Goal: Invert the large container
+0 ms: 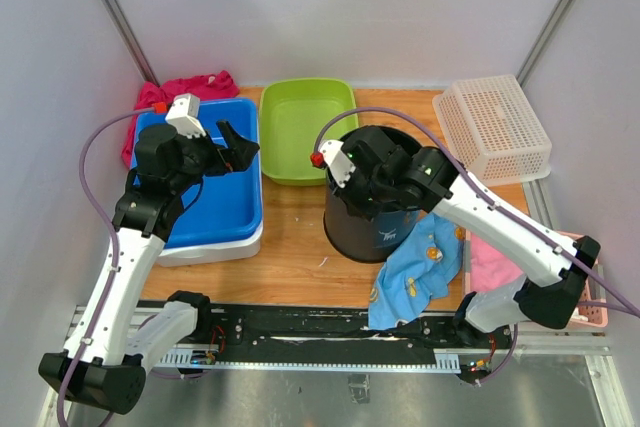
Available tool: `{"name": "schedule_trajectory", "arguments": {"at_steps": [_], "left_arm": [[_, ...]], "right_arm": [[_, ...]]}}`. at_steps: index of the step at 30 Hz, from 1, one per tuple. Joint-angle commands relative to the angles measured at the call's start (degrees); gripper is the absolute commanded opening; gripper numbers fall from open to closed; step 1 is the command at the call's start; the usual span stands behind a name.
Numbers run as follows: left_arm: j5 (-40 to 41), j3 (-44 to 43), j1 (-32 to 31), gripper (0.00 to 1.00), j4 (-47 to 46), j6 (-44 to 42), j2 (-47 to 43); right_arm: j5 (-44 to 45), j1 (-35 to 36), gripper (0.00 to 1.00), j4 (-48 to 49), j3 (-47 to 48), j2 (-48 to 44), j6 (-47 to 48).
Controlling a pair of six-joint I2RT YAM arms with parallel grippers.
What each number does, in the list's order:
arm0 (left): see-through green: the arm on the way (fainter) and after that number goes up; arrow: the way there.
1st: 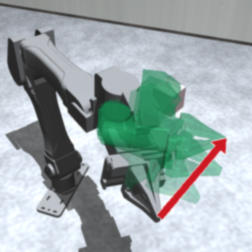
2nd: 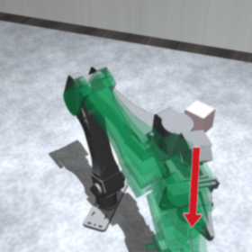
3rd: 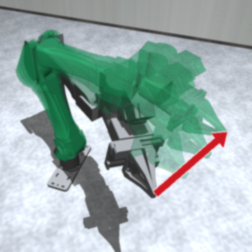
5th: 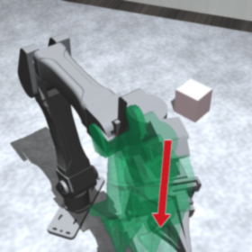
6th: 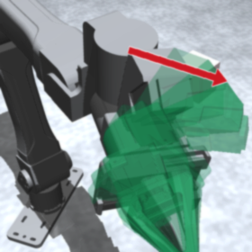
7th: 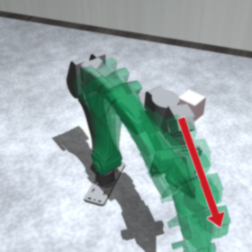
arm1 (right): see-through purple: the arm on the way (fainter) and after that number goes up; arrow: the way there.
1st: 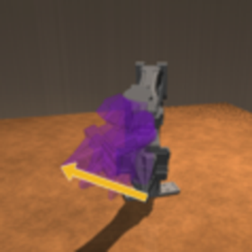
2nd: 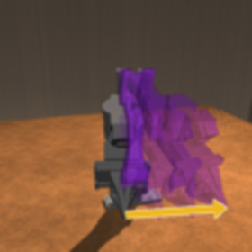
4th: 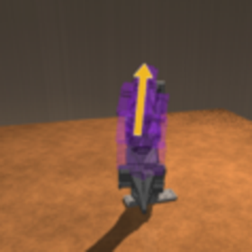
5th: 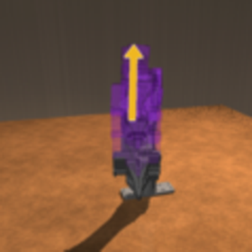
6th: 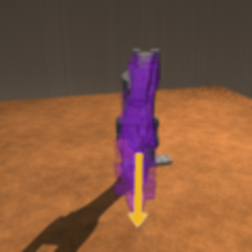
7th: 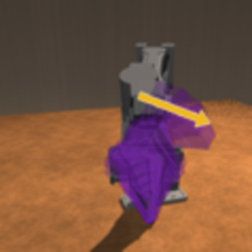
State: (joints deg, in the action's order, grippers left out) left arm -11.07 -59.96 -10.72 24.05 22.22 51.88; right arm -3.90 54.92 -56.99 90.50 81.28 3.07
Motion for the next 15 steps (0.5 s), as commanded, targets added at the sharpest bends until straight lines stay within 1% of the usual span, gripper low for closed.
{"name": "schedule_trajectory", "arguments": {"at_steps": [1,4,7,11,15], "left_arm": [[-1.62,0.95,-0.33,0.99,-2.07,0.9,-0.19],[-0.86,0.89,-0.35,0.99,-1.24,1.34,0.18],[-0.46,0.72,-0.34,0.99,-0.52,1.1,0.33],[-0.24,0.27,-0.3,0.99,-0.21,1.11,0.46],[-2.07,0.2,-0.35,0.99,-0.83,1.5,0.92]], "right_arm": [[-1.32,-4.85,0.01,2.76,4.15,-2.99,0.17],[-15.42,-13.36,0.01,8.43,3.27,-6.18,-3.95],[-27.86,-21.43,0.01,15.63,-0.01,-8.18,-9.25],[-39.74,-29.18,0.01,25.92,-4.82,-9.98,-18.97],[-48.47,-34.78,0.01,38.0,-9.77,-10.31,-29.8]]}}
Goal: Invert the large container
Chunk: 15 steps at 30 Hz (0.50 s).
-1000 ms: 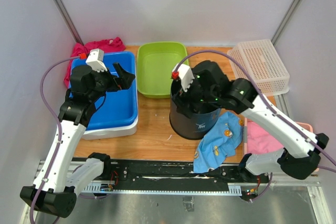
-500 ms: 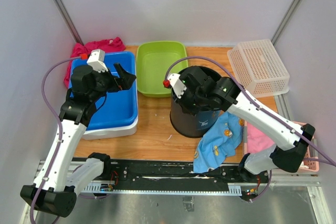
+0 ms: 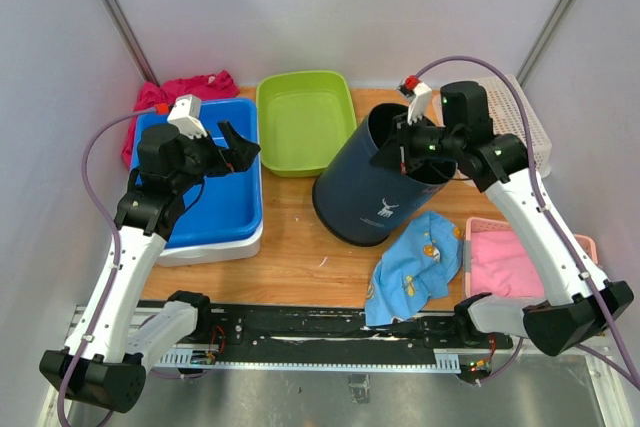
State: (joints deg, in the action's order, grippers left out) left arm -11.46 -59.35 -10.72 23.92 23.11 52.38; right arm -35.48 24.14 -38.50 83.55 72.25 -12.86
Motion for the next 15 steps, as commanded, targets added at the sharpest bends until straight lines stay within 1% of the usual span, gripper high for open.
{"name": "schedule_trajectory", "arguments": {"at_steps": [1,4,7,9,11,12,15], "left_arm": [[-2.39,-0.29,-0.31,0.99,-1.1,1.05,0.63],[-3.93,-0.32,-0.35,0.99,-3.39,3.17,0.88],[-5.74,-0.47,-0.35,0.99,-5.84,4.56,1.03],[-6.12,-0.82,-0.35,0.99,-5.99,4.74,1.29],[-6.06,-1.44,-0.35,0.99,-5.92,4.75,1.64],[-6.21,-1.68,-0.35,0.99,-5.83,4.75,1.81],[-7.24,-1.95,-0.35,0.99,-5.85,4.75,1.94]], "right_arm": [[-18.36,-5.24,0.0,22.51,-3.99,-1.25,-16.98],[-22.32,-8.06,0.01,34.26,-8.33,-1.18,-26.89],[-24.26,-10.2,0.01,44.27,-12.22,-0.39,-35.78],[-25.34,-12.15,0.01,52.16,-15.69,0.51,-45.47],[-25.87,-14.29,0.01,63.61,-19.66,1.41,-54.21],[-25.86,-15.43,0.01,66.75,-21.55,1.87,-57.35],[-26.04,-18.42,0.01,68.62,-25.47,2.78,-60.64]]}}
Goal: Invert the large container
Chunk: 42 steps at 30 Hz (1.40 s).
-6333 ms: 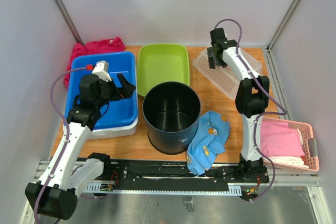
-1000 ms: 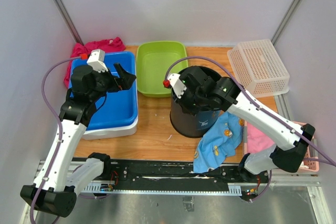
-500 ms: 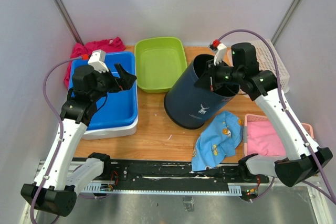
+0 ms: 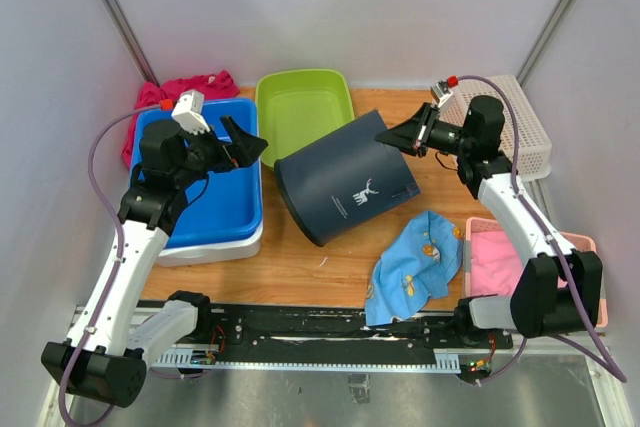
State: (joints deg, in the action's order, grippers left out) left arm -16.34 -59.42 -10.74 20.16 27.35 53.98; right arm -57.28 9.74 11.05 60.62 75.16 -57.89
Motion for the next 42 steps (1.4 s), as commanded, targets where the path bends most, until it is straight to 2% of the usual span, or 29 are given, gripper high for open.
{"name": "schedule_trajectory", "arguments": {"at_steps": [1,4,7,9,11,14,16,20,24,28,32,39,40,42], "left_arm": [[-3.19,-2.03,-0.4,0.99,-2.14,0.32,0.38],[-4.27,-2.44,-0.88,0.99,-1.76,0.12,0.15],[-3.57,-1.74,-1.03,0.99,-2.21,1.47,-1.01],[-4.76,-0.59,-1.16,0.99,-2.85,2.74,-1.24],[-6.48,0.64,-1.65,0.99,-3.12,4.29,-0.84],[-5.76,2.96,-5.14,0.99,-4.02,5.34,-0.48],[-3.79,4.18,-7.49,0.99,-4.12,5.36,-0.24],[-5.21,6.98,-9.16,0.99,-6.33,7.21,0.1],[-9.24,9.17,-10.31,0.95,-8.69,8.08,2.22],[-10.34,10.0,-12.51,0.81,-9.87,8.16,5.23],[-9.93,9.71,-15.19,0.6,-11.58,8.59,7.08],[-8.03,6.85,-17.17,0.08,-12.54,9.54,8.44],[-7.81,6.24,-17.2,0.03,-12.51,9.52,8.28],[-7.11,4.71,-17.21,0.0,-12.14,9.64,7.67]], "right_arm": [[-4.5,-4.91,0.01,19.09,-4.04,0.14,-16.09],[-5.22,-7.26,0.0,17.26,-7.04,0.75,-15.22],[-5.21,-8.76,0.01,9.4,-7.41,1.42,-8.71],[-5.07,-9.29,0.11,2.88,-6.41,2.31,-3.68],[-4.37,-9.45,0.25,-3.35,-4.9,3.11,1.36],[-3.35,-9.47,0.41,-10.42,-2.67,4.44,6.39],[-3.2,-9.47,0.47,-12.09,-2.12,5.17,7.82],[-2.33,-9.47,0.6,-13.91,-1.95,5.57,9.55],[-1.64,-9.47,0.64,-15.64,-2.06,5.38,11.25],[-1.35,-9.48,0.64,-16.59,-2.37,5.17,12.12],[-0.69,-9.57,0.63,-18.2,-2.57,4.99,13.5],[-0.64,-9.82,0.63,-20.26,-2.67,5.26,15.31],[-0.46,-9.87,0.63,-20.76,-2.55,5.11,15.83],[-0.05,-10.06,0.63,-21.93,-2.37,4.87,16.84]]}}
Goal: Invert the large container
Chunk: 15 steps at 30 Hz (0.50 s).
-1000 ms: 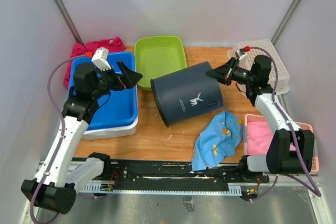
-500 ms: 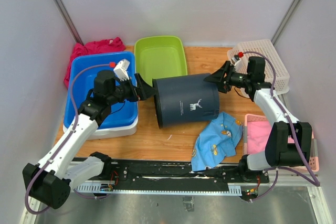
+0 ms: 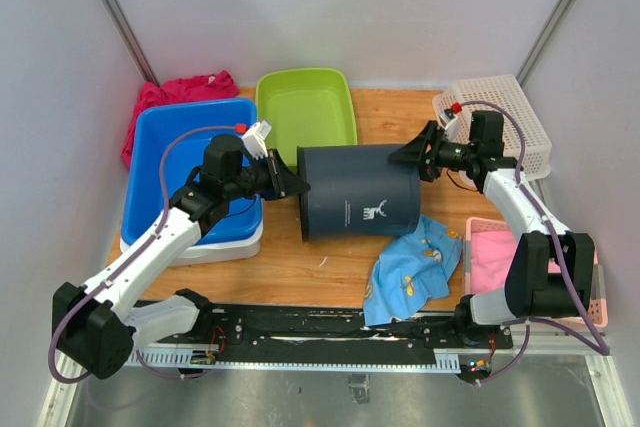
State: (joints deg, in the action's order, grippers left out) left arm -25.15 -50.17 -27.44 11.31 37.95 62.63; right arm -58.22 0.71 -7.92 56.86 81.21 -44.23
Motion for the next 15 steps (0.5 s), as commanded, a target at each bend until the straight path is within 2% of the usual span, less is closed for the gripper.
{"name": "schedule_trajectory", "arguments": {"at_steps": [1,11,15], "left_arm": [[2.08,-5.39,-0.53,0.0,-3.19,-0.95,-1.23],[8.26,-17.47,-1.52,0.0,0.71,-5.18,-1.49],[16.29,-24.19,-4.5,0.0,5.39,-13.36,1.56]], "right_arm": [[1.12,-1.1,0.63,-3.7,1.55,-1.32,3.74],[3.81,-1.25,0.64,-7.62,0.8,-2.3,7.21],[5.13,-1.24,0.66,-8.94,1.34,-2.58,8.07]]}}
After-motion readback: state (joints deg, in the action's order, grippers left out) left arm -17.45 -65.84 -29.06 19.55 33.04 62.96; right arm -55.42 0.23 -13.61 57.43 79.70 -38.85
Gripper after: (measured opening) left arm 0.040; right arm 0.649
